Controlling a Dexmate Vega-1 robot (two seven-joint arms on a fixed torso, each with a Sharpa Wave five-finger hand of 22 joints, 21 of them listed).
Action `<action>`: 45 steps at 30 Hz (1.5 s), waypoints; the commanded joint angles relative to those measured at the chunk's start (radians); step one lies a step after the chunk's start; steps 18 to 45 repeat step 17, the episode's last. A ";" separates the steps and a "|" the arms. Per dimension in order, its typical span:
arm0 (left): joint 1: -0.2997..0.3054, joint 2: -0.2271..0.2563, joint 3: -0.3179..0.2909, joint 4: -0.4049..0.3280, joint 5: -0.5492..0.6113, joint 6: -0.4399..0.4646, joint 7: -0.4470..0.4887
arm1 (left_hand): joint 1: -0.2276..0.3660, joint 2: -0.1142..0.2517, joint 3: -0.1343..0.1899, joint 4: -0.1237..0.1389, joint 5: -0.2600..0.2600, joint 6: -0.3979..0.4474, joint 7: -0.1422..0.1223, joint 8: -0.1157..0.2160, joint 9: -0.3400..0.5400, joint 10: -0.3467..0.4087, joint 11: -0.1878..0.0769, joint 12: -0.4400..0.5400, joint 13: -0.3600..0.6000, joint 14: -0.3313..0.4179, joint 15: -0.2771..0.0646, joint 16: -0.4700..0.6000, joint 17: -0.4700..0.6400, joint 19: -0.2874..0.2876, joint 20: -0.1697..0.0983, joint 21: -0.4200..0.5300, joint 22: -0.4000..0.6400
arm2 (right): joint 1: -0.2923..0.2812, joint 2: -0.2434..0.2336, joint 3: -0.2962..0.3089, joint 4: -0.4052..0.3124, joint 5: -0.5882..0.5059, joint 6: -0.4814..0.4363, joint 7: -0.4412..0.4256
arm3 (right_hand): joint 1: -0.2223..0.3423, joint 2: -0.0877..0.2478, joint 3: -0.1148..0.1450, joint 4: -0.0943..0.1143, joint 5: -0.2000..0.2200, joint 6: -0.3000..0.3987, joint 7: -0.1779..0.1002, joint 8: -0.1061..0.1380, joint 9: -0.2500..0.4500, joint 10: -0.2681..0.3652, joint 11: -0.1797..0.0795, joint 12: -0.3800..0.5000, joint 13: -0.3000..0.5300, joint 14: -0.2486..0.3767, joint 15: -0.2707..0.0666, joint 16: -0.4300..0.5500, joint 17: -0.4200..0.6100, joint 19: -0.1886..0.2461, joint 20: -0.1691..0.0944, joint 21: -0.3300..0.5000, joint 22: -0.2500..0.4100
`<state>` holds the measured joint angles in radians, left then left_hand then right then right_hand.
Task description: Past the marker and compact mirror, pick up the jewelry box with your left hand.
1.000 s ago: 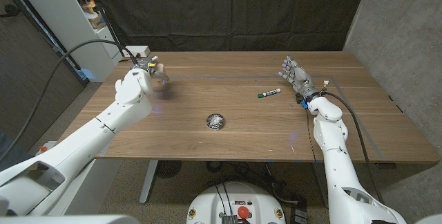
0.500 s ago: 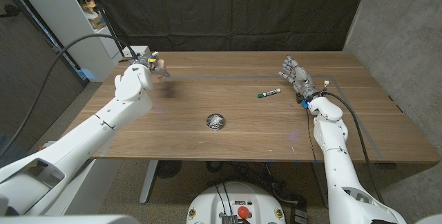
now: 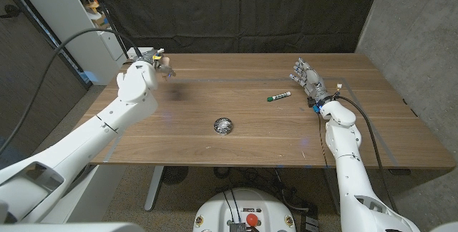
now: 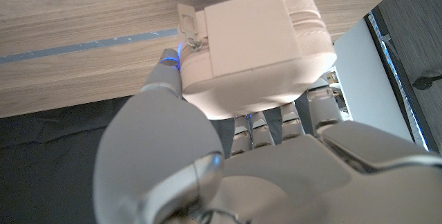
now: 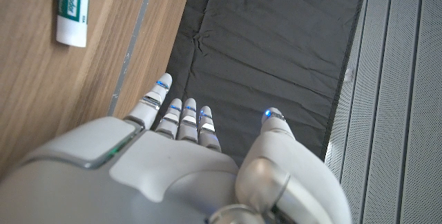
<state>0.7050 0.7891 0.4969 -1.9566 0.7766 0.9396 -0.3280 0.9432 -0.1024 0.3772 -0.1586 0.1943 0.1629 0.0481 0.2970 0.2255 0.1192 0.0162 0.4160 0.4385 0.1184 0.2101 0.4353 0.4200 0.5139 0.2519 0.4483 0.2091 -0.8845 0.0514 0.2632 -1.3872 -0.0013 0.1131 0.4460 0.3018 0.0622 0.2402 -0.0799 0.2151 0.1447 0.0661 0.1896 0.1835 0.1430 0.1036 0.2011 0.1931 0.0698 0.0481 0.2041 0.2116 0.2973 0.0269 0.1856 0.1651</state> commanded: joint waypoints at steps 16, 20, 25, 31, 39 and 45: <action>-0.028 0.006 0.002 0.002 0.045 -0.027 -0.059 | 0.183 0.187 0.002 0.001 0.011 0.015 -0.002 0.003 0.006 0.012 -0.007 0.007 0.012 0.170 -0.149 -0.002 0.003 0.023 -0.035 0.011 0.004 | -0.024 0.017 -0.001 -0.030 -0.007 -0.010 -0.015 | -0.005 0.002 0.004 -0.005 0.008 0.012 0.000 0.007 0.005 0.003 -0.001 -0.001 0.003 0.010 0.004 0.005 0.001 0.007 0.002 0.005 0.005; -0.029 0.004 0.001 0.005 0.045 -0.028 -0.059 | 0.183 0.188 0.002 0.001 0.011 0.014 -0.001 0.003 0.006 0.012 -0.007 0.007 0.012 0.170 -0.148 -0.002 0.004 0.023 -0.035 0.012 0.004 | -0.024 0.015 -0.001 -0.028 -0.007 -0.005 -0.013 | -0.005 0.002 0.004 -0.005 0.008 0.012 0.000 0.007 0.005 0.004 -0.001 0.000 0.003 0.010 0.004 0.005 0.001 0.007 0.001 0.005 0.005; -0.029 0.004 0.001 0.005 0.045 -0.028 -0.059 | 0.183 0.188 0.002 0.001 0.011 0.014 -0.001 0.003 0.006 0.012 -0.007 0.007 0.012 0.170 -0.148 -0.002 0.004 0.023 -0.035 0.012 0.004 | -0.024 0.015 -0.001 -0.028 -0.007 -0.005 -0.013 | -0.005 0.002 0.004 -0.005 0.008 0.012 0.000 0.007 0.005 0.004 -0.001 0.000 0.003 0.010 0.004 0.005 0.001 0.007 0.001 0.005 0.005; -0.029 0.004 0.001 0.005 0.045 -0.028 -0.059 | 0.183 0.188 0.002 0.001 0.011 0.014 -0.001 0.003 0.006 0.012 -0.007 0.007 0.012 0.170 -0.148 -0.002 0.004 0.023 -0.035 0.012 0.004 | -0.024 0.015 -0.001 -0.028 -0.007 -0.005 -0.013 | -0.005 0.002 0.004 -0.005 0.008 0.012 0.000 0.007 0.005 0.004 -0.001 0.000 0.003 0.010 0.004 0.005 0.001 0.007 0.001 0.005 0.005; -0.029 0.004 0.001 0.005 0.045 -0.028 -0.059 | 0.183 0.188 0.002 0.001 0.011 0.014 -0.001 0.003 0.006 0.012 -0.007 0.007 0.012 0.170 -0.148 -0.002 0.004 0.023 -0.035 0.012 0.004 | -0.024 0.015 -0.001 -0.028 -0.007 -0.005 -0.013 | -0.005 0.002 0.004 -0.005 0.008 0.012 0.000 0.007 0.005 0.004 -0.001 0.000 0.003 0.010 0.004 0.005 0.001 0.007 0.001 0.005 0.005; -0.029 0.004 0.001 0.005 0.045 -0.028 -0.059 | 0.183 0.188 0.002 0.001 0.011 0.014 -0.001 0.003 0.006 0.012 -0.007 0.007 0.012 0.170 -0.148 -0.002 0.004 0.023 -0.035 0.012 0.004 | -0.024 0.015 -0.001 -0.028 -0.007 -0.005 -0.013 | -0.005 0.002 0.004 -0.005 0.008 0.012 0.000 0.007 0.005 0.004 -0.001 0.000 0.003 0.010 0.004 0.005 0.001 0.007 0.001 0.005 0.005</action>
